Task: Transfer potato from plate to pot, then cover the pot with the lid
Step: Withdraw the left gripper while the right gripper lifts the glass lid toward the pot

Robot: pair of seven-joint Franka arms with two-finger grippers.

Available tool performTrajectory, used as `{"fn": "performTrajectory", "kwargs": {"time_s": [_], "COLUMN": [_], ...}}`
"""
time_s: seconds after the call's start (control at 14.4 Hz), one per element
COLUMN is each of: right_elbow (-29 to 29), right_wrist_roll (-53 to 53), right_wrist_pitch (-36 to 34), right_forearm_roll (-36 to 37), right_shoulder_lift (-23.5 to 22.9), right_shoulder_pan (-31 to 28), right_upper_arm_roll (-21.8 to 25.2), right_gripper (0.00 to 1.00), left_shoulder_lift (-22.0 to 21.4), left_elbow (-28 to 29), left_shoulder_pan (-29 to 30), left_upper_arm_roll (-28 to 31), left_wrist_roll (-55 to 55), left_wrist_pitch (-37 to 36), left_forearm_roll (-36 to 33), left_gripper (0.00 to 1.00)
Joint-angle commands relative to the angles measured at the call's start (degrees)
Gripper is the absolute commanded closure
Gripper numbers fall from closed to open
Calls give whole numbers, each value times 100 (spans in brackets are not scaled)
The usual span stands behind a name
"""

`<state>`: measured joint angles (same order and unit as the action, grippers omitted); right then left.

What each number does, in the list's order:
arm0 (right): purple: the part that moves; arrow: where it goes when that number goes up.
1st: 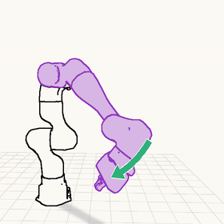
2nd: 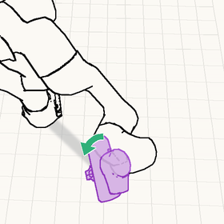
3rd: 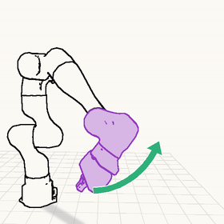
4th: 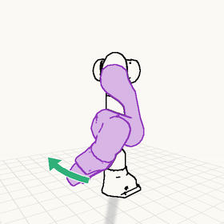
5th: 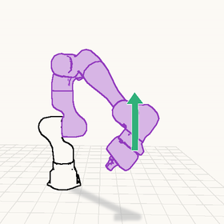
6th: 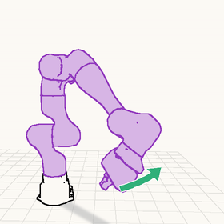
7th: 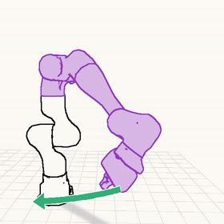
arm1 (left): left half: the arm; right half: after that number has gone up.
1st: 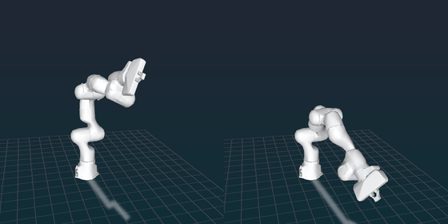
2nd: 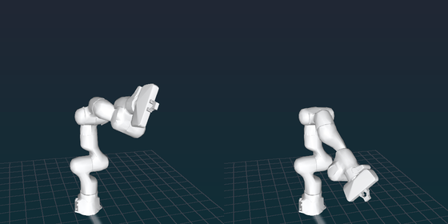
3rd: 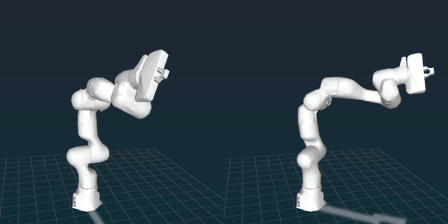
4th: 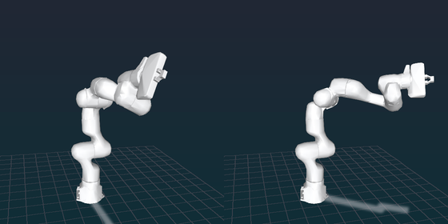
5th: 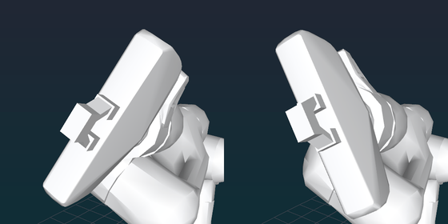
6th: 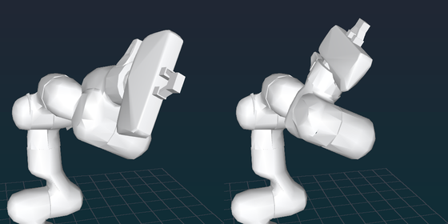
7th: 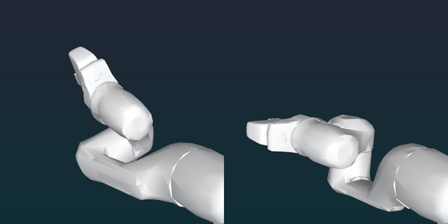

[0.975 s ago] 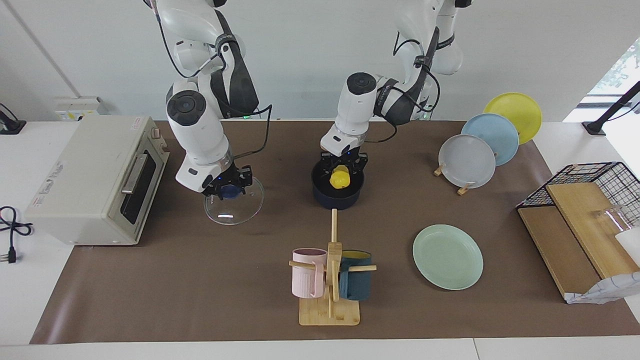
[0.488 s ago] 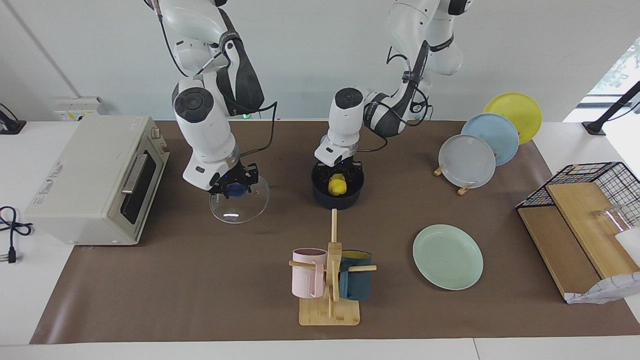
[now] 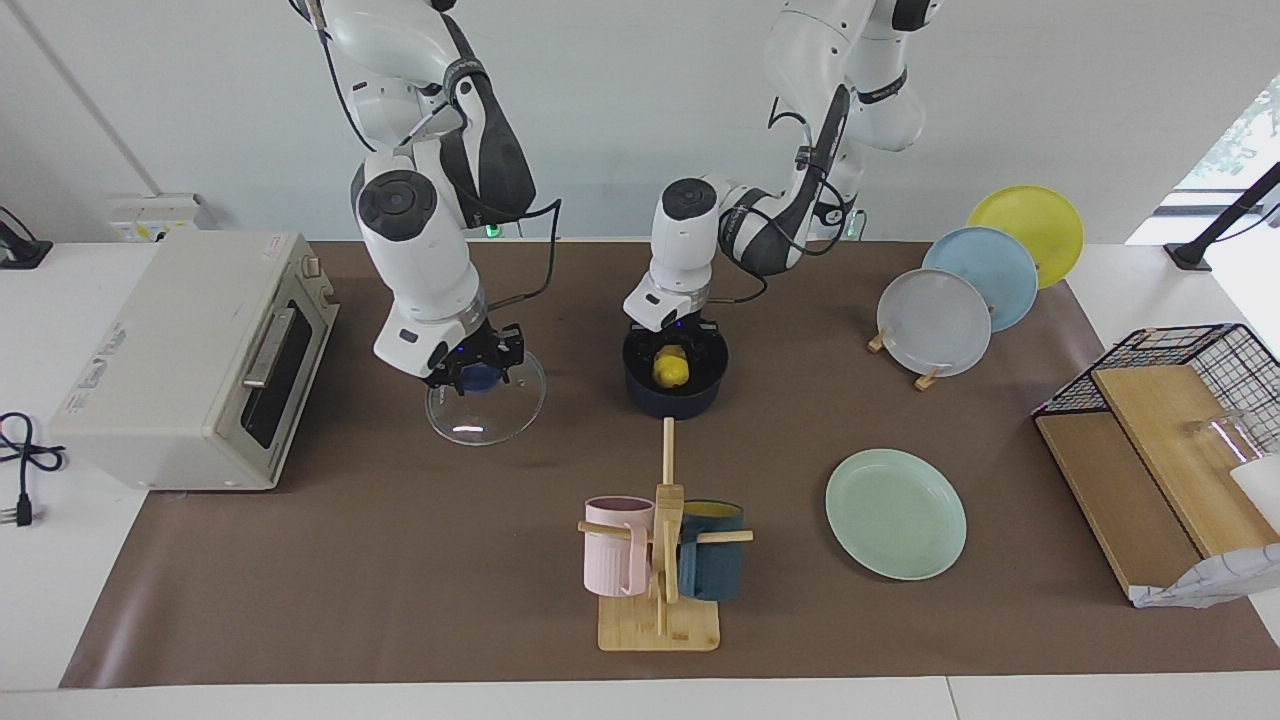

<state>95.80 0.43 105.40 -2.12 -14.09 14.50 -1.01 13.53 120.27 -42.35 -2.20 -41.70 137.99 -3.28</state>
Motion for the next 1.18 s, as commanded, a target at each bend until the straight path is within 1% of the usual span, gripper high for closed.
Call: {"fn": "performTrajectory", "kwargs": {"time_s": [0.0,0.07,0.14,0.21,0.28,0.35,0.42,0.49,0.63,0.7,0.84,0.98,1.11], "right_elbow": [-210,-271,-324,-342,-360,-403,-526,-623,-729,-738,-720,-676,-668], "right_wrist_roll": [-148,-183,-192,-236,-367,-524,-726,-1007,-1648,-1921,-2414,-2538,-2644], "right_wrist_pitch": [-178,-178,-195,-204,-213,-248,-309,-327,-284,-240,23,129,208], "right_forearm_roll": [-78,-86,-87,-95,-87,-78,-69,-60,-86,-87,-121,-130,-130], "right_shoulder_lift": [-76,-76,-93,-111,-111,-120,-155,-190,-251,-252,-252,-269,-278], "right_shoulder_pan": [44,79,123,149,175,280,464,631,877,1070,1440,1546,1626], "right_upper_arm_roll": [-22,-22,-22,-22,-22,-22,-22,-22,-22,-22,-22,-22,-22], "right_gripper": [100,100,100,100,100,100,100,100,100,100,100,100,100], "left_shoulder_lift": [-78,-78,-78,-78,-78,-113,-174,-262,-376,-438,-719,-947,-1193], "left_elbow": [198,198,198,190,155,120,41,-134,-722,-968,-1390,-1734,-1971], "left_shoulder_pan": [-107,-98,-98,-89,-72,-28,-1,112,393,525,859,1437,2026], "left_upper_arm_roll": [105,105,105,105,105,105,132,132,97,88,131,123,132], "left_wrist_roll": [-111,-76,-67,-67,-67,-58,-41,55,388,547,1230,1881,2558], "left_wrist_pitch": [175,175,167,158,149,106,27,-270,-1235,-1622,-2265,-2872,-3277], "left_forearm_roll": [-304,-339,-366,-366,-366,-366,-366,-366,-279,-130,388,539,749], "left_gripper": [100,100,97,59,13,0,0,0,0,0,0,0,0]}}
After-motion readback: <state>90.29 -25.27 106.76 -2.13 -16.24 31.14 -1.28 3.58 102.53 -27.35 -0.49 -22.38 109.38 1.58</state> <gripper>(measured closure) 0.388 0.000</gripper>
